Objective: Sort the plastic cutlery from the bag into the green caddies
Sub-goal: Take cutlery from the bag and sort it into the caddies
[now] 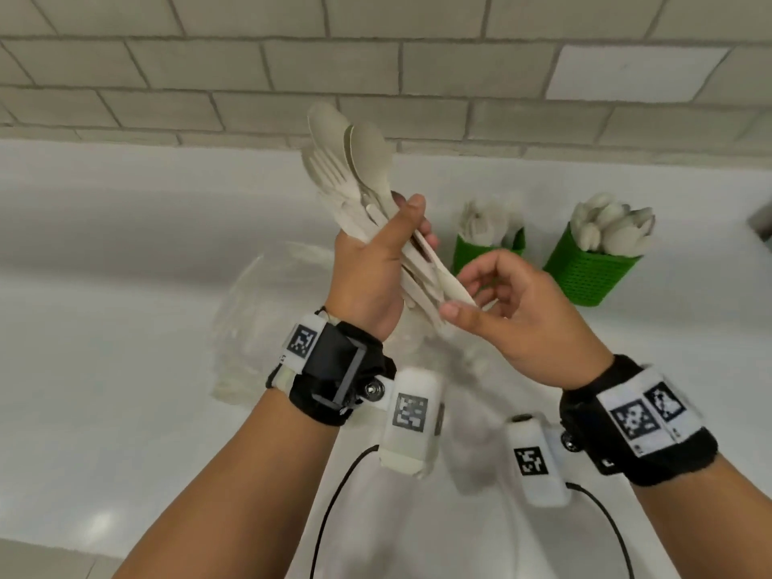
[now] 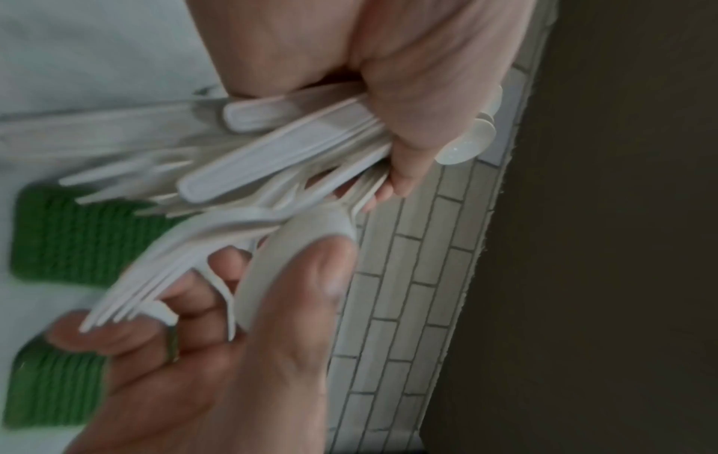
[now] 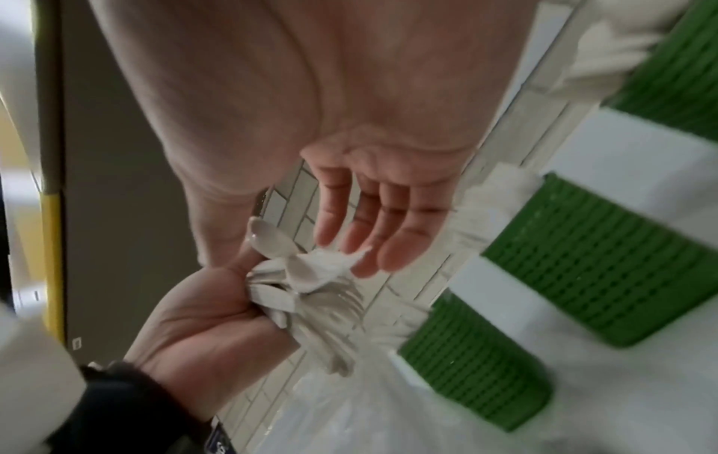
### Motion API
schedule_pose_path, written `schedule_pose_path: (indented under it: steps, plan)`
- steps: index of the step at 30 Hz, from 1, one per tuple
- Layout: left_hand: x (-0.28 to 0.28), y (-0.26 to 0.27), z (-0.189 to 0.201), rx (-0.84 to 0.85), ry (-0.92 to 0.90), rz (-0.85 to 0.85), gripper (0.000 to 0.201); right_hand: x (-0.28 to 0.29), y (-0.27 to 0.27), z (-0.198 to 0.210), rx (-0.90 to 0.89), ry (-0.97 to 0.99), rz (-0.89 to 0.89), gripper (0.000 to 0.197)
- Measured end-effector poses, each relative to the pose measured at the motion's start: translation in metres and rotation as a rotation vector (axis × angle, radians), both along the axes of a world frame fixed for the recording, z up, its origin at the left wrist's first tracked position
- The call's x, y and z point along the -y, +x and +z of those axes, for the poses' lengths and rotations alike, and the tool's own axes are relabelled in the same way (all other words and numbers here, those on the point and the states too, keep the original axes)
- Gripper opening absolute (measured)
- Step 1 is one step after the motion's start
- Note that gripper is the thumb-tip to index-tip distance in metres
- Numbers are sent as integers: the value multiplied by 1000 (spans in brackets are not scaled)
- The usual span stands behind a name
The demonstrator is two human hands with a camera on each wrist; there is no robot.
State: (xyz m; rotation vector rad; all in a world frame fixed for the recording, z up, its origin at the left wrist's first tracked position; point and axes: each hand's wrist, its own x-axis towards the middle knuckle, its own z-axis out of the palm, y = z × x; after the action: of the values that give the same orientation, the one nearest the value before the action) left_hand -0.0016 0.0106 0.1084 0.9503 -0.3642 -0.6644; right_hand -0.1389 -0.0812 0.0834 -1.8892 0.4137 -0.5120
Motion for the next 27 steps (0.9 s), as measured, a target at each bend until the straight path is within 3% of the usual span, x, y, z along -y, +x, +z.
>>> schedule_pose_path:
  steps: [3,8,12,15,17,20,23,25,27]
  plan:
    - [30,-27,-16,-128,78,-27,20,23,-24,-7,17,-55,-50,24]
    - [62,-54,-47,-311,216,-63,8,65,-56,-23,-22,104,-206,21]
    - [72,-64,-70,-373,268,-72,11,90,-68,-32,106,300,-310,14]
    - [71,-60,-79,-304,309,-48,7,102,-69,-19,342,535,-367,20]
    - [68,-56,-81,-226,325,-60,10,107,-65,-11,392,594,-429,19]
    - [64,-51,-79,-113,344,-138,10,104,-52,-14,238,504,-443,14]
    - [62,-53,-75,4,342,-259,7,81,-33,-17,10,374,-239,17]
    - [60,-55,-74,111,338,-327,10,66,-22,-20,-17,271,-134,24]
    - [58,-54,-74,189,327,-368,7,59,-13,-21,9,185,-136,26]
